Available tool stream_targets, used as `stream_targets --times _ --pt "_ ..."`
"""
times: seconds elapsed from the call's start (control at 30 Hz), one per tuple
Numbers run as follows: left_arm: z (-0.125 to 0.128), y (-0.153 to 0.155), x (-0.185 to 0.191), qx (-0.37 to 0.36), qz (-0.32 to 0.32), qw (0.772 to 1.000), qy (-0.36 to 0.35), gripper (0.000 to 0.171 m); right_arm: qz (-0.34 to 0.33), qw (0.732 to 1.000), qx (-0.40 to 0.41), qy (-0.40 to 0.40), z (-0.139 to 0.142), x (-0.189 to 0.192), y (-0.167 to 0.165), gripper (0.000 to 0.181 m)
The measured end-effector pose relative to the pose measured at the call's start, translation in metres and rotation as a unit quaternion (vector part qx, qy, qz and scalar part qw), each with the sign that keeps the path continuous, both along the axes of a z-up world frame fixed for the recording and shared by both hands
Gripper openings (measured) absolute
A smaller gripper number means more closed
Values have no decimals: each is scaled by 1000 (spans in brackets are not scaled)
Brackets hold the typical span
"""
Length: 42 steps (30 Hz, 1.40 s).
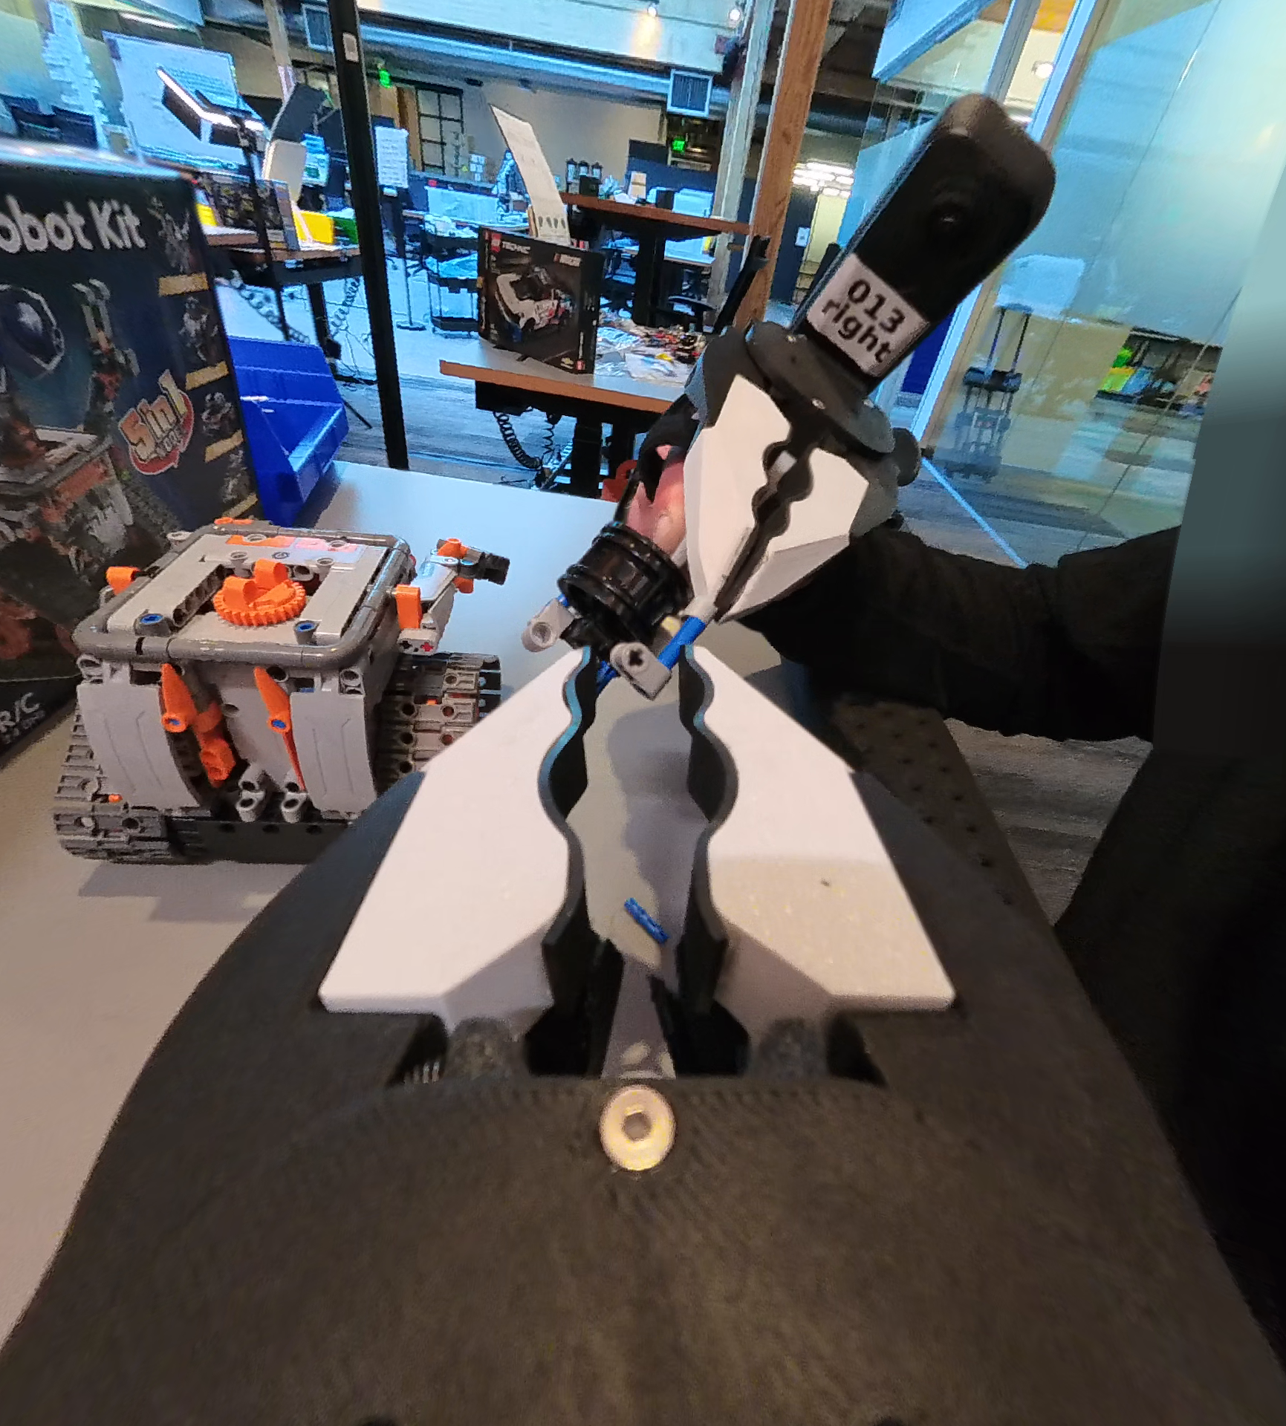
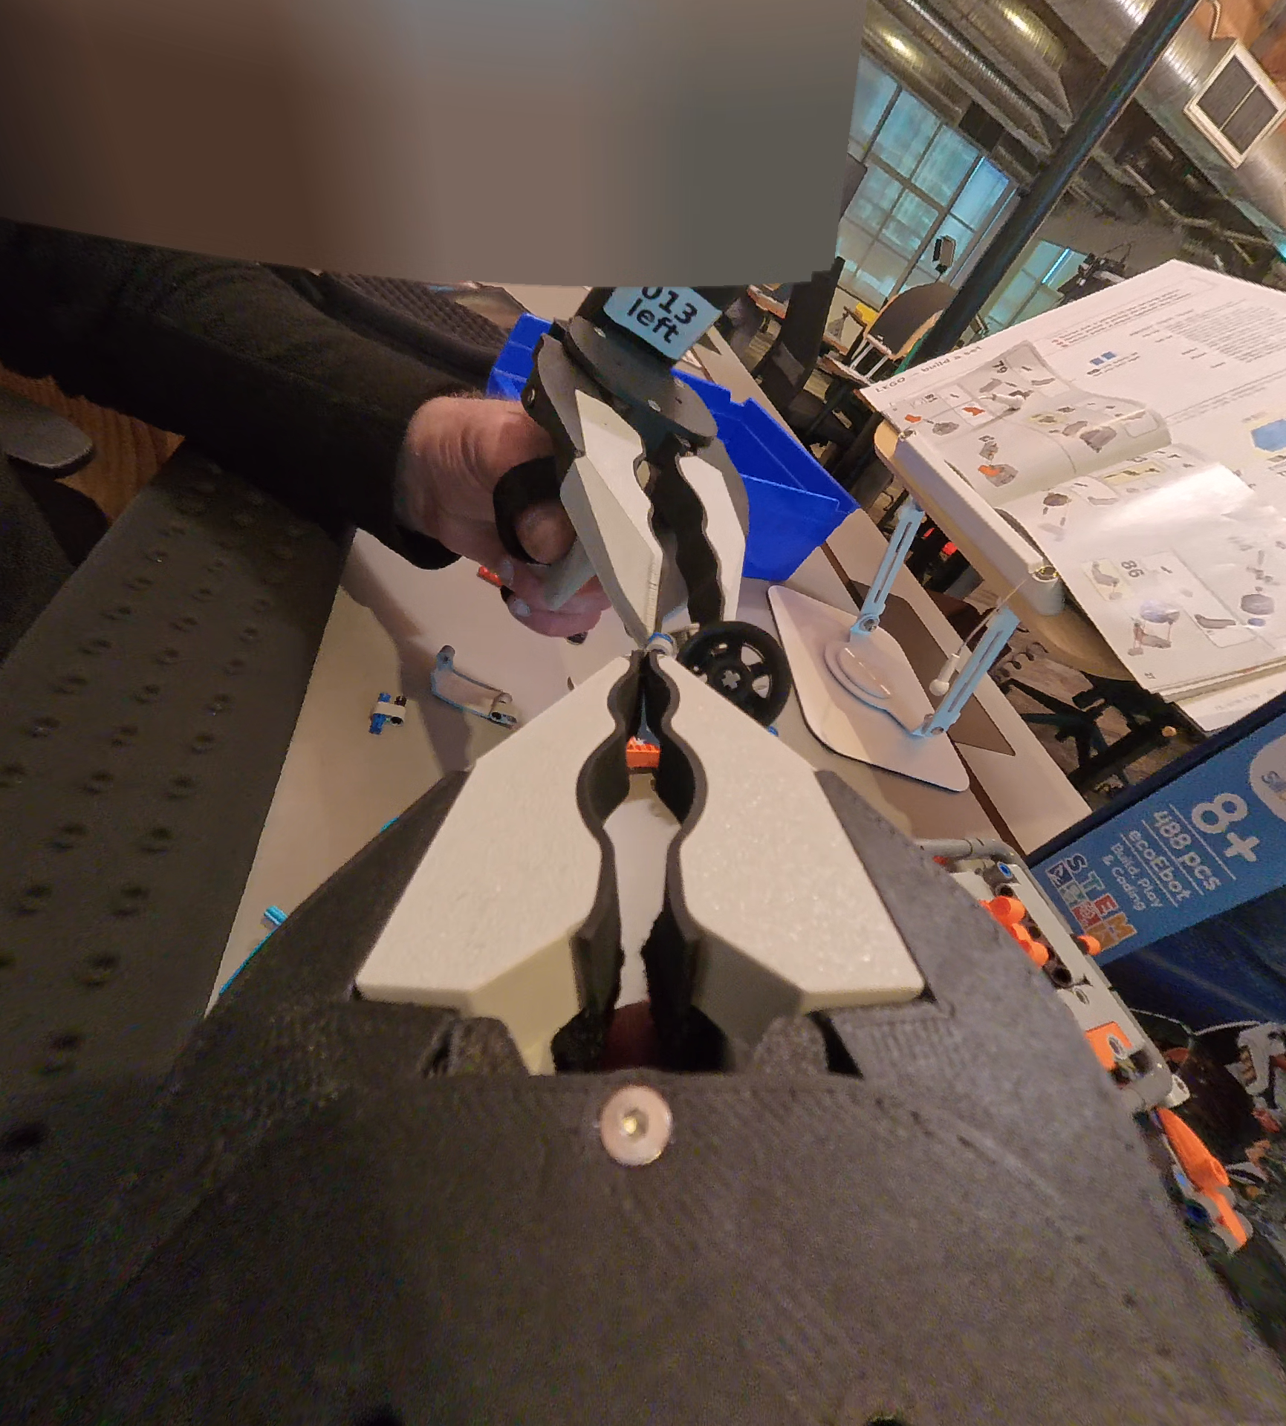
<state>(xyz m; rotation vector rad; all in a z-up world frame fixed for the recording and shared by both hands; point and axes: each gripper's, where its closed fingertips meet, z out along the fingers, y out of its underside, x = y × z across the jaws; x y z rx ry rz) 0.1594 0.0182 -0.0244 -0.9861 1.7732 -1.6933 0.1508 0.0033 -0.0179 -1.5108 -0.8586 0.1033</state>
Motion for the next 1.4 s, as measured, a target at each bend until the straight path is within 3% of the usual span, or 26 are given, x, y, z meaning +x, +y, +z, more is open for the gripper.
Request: stream_targets --times 0.1,0.2,0.5,0.67,0.77,0.9,1.03,1.27,1.4 --pt "-7 0 3 37 19 999 3 4 16 1000 -4 -8 -3 -10 -1 0" --pt "-13 -11 3 44 -1 999 8 0 13 999 -24 -45 -20 -15 3 0" --pt "-49 -6 2 84 -28 992 90 0 25 997 -71 -9 -18 2 -8 0" --pt "-71 -1 -5 176 -30 975 131 0 8 994 -113 -7 -30 19 -14 0" --pt "-83 -2 -6 234 -21 961 148 20 -17 987 -156 -46 -50 27 -15 3" --pt "-107 -11 -6 288 -30 942 172 32 -40 975 -209 -71 -73 36 -21 29" --pt "-111 -17 0 288 -26 942 170 39 -55 961 -254 -100 -100 42 -26 46" --pt "-122 -24 15 294 -11 941 167 37 -66 938 -323 -105 -138 46 -22 57" --pt "-130 -26 21 309 -5 936 166 31 -81 931 -339 -105 -149 51 -16 50"
